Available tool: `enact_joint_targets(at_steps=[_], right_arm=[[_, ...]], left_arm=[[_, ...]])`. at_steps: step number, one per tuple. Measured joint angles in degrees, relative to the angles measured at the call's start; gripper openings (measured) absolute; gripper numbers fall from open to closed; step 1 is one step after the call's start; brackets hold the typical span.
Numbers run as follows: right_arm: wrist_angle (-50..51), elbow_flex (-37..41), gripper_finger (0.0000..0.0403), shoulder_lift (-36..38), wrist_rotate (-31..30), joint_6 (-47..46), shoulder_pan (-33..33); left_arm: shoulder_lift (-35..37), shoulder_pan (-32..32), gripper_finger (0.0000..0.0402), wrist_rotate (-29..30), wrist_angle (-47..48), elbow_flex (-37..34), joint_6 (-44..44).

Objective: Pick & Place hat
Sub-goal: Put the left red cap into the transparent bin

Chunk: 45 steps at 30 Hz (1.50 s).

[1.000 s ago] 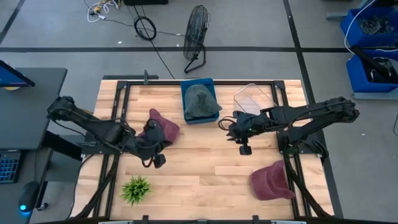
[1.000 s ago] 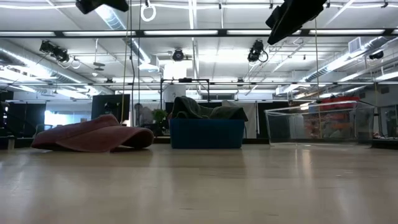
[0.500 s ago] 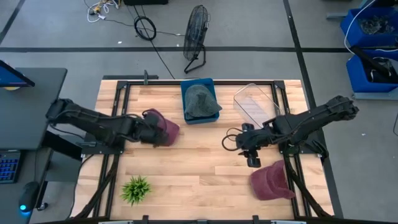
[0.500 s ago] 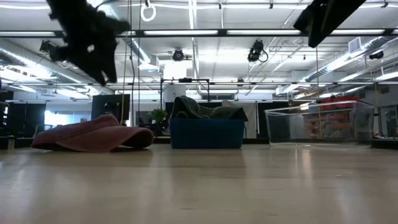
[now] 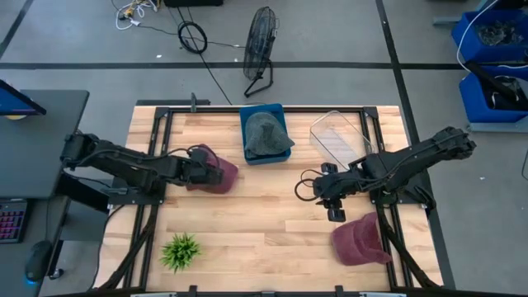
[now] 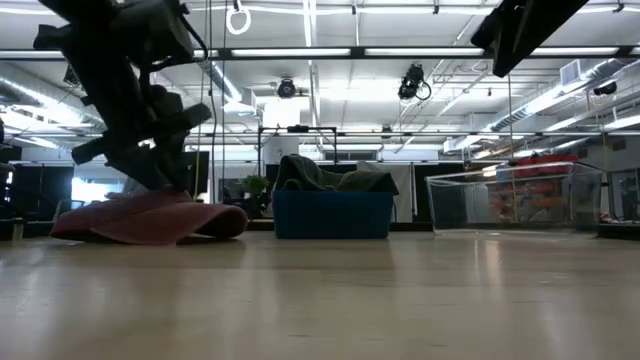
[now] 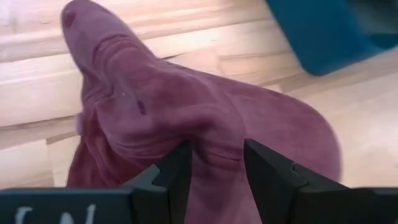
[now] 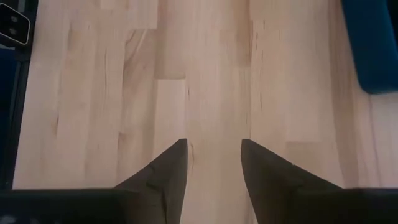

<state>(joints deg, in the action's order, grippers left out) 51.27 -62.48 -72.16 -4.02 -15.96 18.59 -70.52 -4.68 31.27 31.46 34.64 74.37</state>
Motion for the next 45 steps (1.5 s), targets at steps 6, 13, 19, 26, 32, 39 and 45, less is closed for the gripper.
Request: enact_joint_targets(at_steps=[6,13,19,26,32,39,45], right_arm=[[0.0,0.0,0.0153,0.0,0.0,0.4,0.0],[0.0,0.0,0.0153,0.0,0.0,1.6,0.0],[0.0,0.0,0.0153,0.0,-0.1,3.6,0.0],[-0.2,0.0,0.0152,0.0,-0.1,3.6,0.0],[0.4,-0.9,0.0152,0.1,0.2,2.9,0.0],[6.8,-3.4,0.0152,7.6,-0.1,-0.5,0.8],[18.7,-3.4,0.0152,16.5,-2.3,-7.2,3.4]], left_arm=[[0.0,1.3,0.0127,-3.5,0.3,-1.4,-0.1],[0.0,1.3,0.0016,-4.2,-3.6,-1.4,-5.4],[0.0,0.9,0.0010,-4.3,-4.9,2.0,-8.0],[0.0,-3.4,0.0008,-1.1,-5.1,15.6,-17.7],[-1.1,-7.8,0.0007,4.9,-5.2,26.4,-26.6],[-6.2,-5.9,0.0007,7.0,-10.2,30.5,-32.2],[-14.1,1.0,0.0009,2.0,-19.5,32.7,-37.6]])
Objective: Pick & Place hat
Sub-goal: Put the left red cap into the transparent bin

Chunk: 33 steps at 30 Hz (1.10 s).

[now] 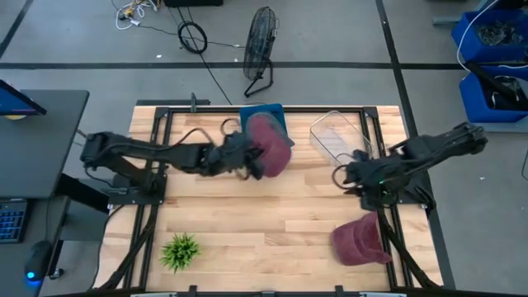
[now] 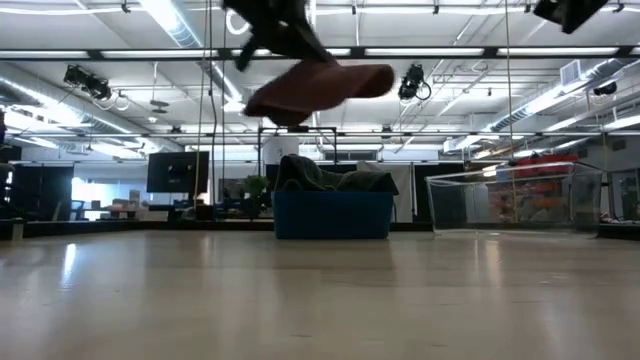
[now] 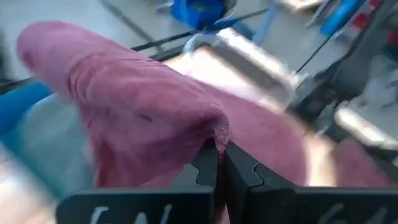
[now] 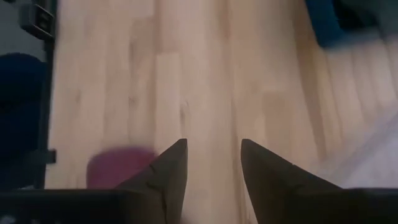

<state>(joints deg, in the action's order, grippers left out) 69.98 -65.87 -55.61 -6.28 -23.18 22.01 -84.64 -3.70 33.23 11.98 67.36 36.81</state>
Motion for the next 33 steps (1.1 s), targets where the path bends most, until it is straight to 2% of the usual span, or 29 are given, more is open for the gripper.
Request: enact_joint_targets(at_steps=[4,9,18,26,33], right_arm=[[5.8,0.0,0.0152,3.5,-1.0,-5.5,0.9],[9.2,0.0,0.0152,4.4,-4.0,-9.2,1.1],[8.0,0.0,0.0152,4.2,-6.7,-9.2,1.1],[8.1,0.0,0.0152,4.2,-11.2,-9.3,1.1],[8.3,0.0,0.0152,4.2,-12.3,-8.8,1.1]], left_arm=[[-6.5,4.8,0.0009,-7.0,-8.4,3.6,-5.5],[-16.0,8.9,0.0008,-14.6,-16.1,12.1,-13.4],[-36.3,13.4,0.0006,-19.0,-16.6,34.9,-22.6],[-52.5,14.3,0.0011,-19.5,-19.9,55.5,-27.5],[-61.7,13.7,0.0010,-19.6,-20.6,63.5,-27.2]])
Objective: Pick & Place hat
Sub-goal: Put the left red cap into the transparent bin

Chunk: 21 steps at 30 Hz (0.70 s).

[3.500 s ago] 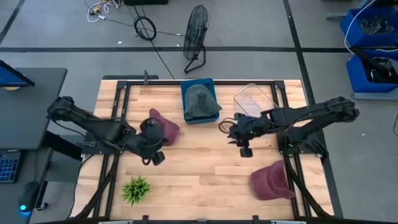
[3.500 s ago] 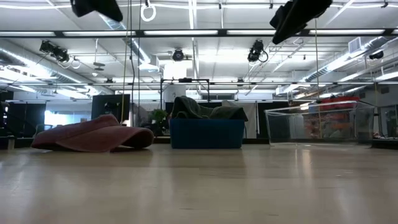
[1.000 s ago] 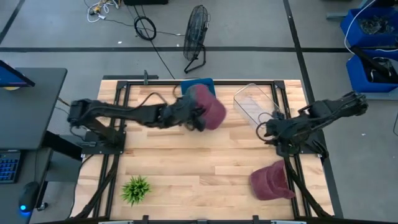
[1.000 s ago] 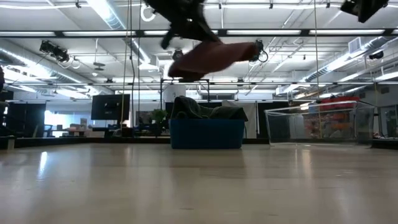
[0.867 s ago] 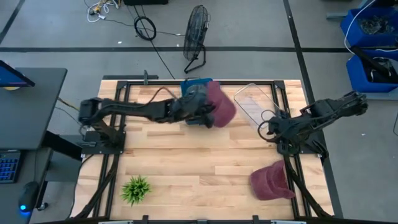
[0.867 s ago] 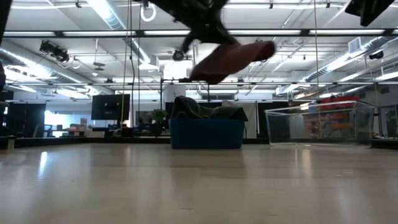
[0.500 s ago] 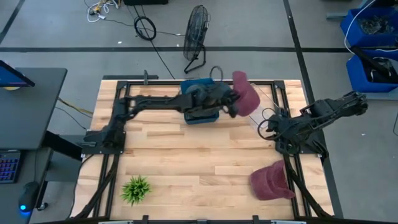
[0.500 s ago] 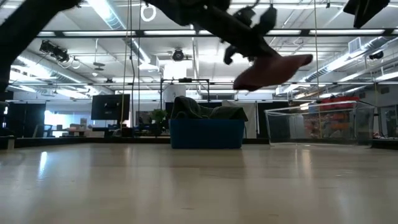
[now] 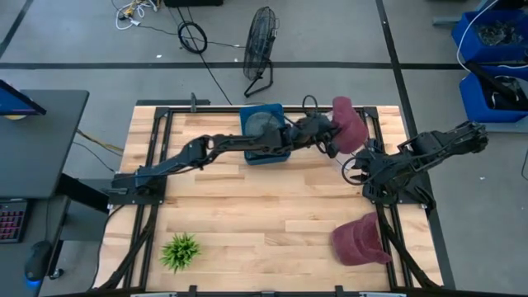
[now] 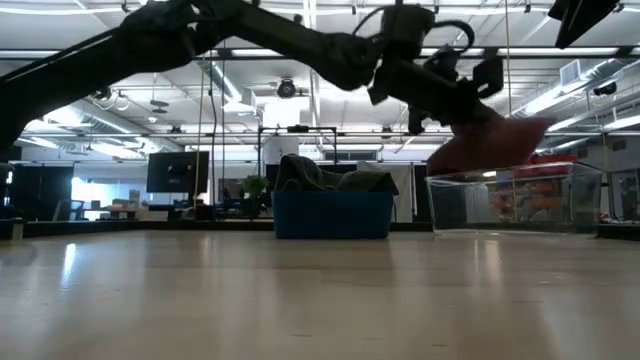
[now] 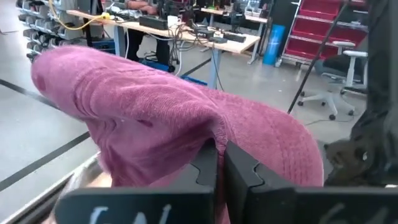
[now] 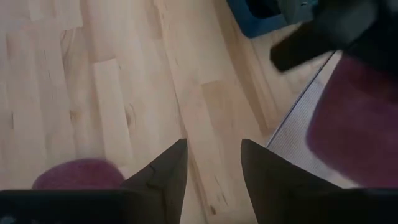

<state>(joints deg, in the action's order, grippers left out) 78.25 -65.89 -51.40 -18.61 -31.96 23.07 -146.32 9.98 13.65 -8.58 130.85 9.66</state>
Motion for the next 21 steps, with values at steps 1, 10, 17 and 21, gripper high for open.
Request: enact_joint_targets(at_steps=[1,10,17,21], right_arm=[[0.0,0.0,0.0152,0.0,0.0,0.0,0.0],[0.0,0.0,0.0152,0.0,0.0,-0.1,0.0],[0.0,0.0,0.0152,0.0,0.0,0.9,0.0],[0.0,0.0,0.0152,0.0,0.0,0.9,0.0]], left_arm=[[-0.9,0.0,0.0012,0.0,-0.5,0.4,-0.2],[-3.1,0.0,0.0008,-0.3,-2.1,0.0,-0.9],[-3.0,-1.0,0.0010,-3.9,-4.2,0.5,-1.9],[-2.9,-1.4,0.0011,-4.0,2.1,-0.3,1.5]])
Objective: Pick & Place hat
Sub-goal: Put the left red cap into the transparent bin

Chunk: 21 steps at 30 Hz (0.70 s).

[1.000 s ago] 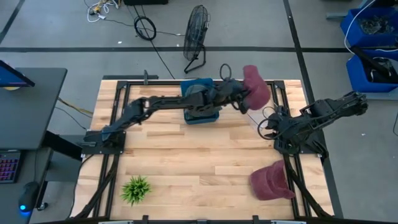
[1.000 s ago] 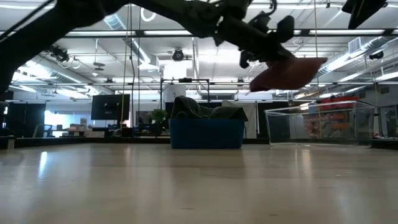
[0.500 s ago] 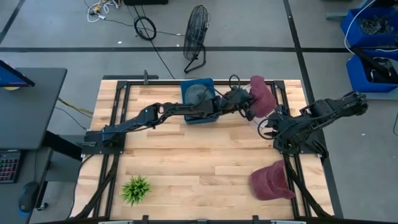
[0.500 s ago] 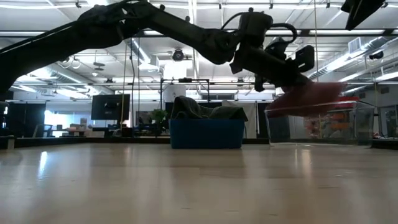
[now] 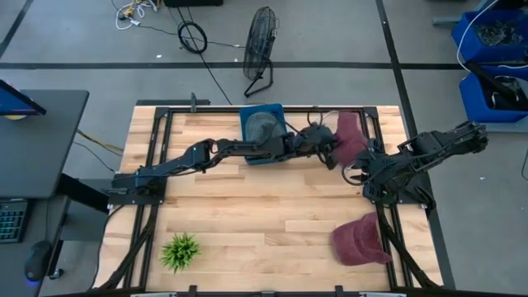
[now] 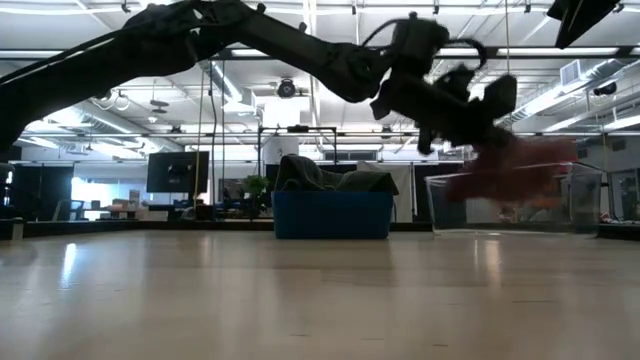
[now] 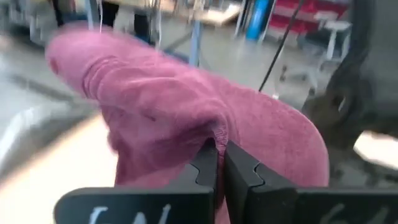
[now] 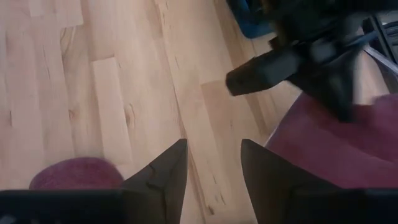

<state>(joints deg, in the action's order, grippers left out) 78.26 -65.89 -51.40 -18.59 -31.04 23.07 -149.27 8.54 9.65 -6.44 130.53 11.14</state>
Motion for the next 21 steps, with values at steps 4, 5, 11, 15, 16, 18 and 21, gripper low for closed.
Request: enact_joint_targets(at_steps=[4,5,11,15,16,18,21], right_arm=[[0.0,0.0,0.0152,0.0,0.0,0.0,0.0],[0.0,0.0,0.0152,0.0,0.0,0.0,0.0],[0.0,0.0,0.0152,0.0,0.0,0.0,0.0],[0.0,0.0,0.0152,0.0,0.1,-0.7,0.0],[0.0,0.0,0.0152,0.0,0.1,-1.3,0.0],[0.0,0.0,0.0152,0.0,0.1,-2.0,0.0],[0.6,0.0,0.0152,-0.5,0.1,-1.4,0.0]], left_arm=[[-0.1,0.0,0.0024,0.1,3.4,-2.0,3.8],[-0.1,0.1,0.0027,0.2,3.5,-2.1,4.5],[-0.1,0.9,0.0045,0.7,5.1,-2.1,5.3],[-0.1,1.5,0.0075,0.8,6.0,-2.0,7.8],[-0.1,1.6,0.0085,0.8,7.0,-2.0,7.8],[0.1,1.7,0.0109,0.7,8.6,-2.0,8.0],[0.6,1.7,0.0144,0.5,9.3,-1.9,9.2]])
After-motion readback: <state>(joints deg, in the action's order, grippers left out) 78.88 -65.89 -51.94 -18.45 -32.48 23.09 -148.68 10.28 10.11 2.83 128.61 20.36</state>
